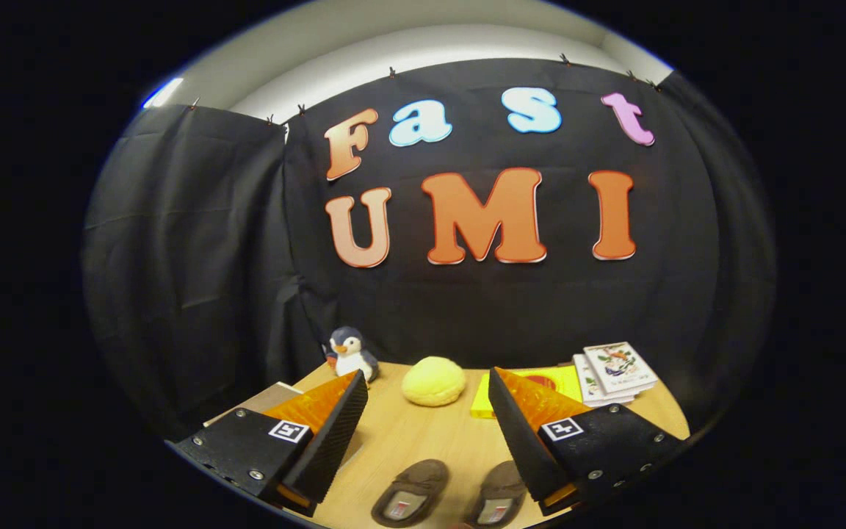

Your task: Open the storage box then place both shoes into the box .Put the left shoe in first, then the right shoe, with the right side of both shoes facing outward in a uniform manner.

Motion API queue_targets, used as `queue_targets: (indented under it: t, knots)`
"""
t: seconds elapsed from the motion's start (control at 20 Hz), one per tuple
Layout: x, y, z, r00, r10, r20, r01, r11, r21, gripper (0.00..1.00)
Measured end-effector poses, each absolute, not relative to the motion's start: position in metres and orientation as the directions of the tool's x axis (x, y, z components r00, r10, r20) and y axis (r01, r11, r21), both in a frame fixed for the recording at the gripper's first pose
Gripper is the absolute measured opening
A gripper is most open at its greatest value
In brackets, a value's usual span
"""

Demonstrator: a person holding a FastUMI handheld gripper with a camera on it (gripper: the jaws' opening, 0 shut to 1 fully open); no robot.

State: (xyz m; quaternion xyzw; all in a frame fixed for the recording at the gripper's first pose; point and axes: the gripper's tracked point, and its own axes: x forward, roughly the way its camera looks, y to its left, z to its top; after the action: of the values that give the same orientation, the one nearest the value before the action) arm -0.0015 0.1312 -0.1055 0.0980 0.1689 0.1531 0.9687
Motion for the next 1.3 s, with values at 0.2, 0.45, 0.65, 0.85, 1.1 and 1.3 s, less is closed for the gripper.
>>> queue_targets:
  t: [0.2,0.45,0.65,0.85,1.1,1.3]
  knots:
    - [-0.014,0.178,-0.142,0.791,0.463,-0.4,-0.332,0.874,0.356,0.99]
    - [-0.035,0.236,-0.187,0.612,0.604,-0.51,-0.38,0.79,0.481,0.97]
    - [-0.052,0.275,-0.215,0.484,0.68,-0.552,-0.395,0.732,0.555,0.97]
    - [-0.068,0.315,-0.246,0.339,0.753,-0.564,-0.347,0.657,0.669,0.96]
    - [-0.087,0.339,-0.27,0.225,0.819,-0.529,-0.231,0.572,0.787,0.96]
    - [-0.089,0.363,-0.294,0.184,0.827,-0.532,-0.214,0.562,0.799,0.96]
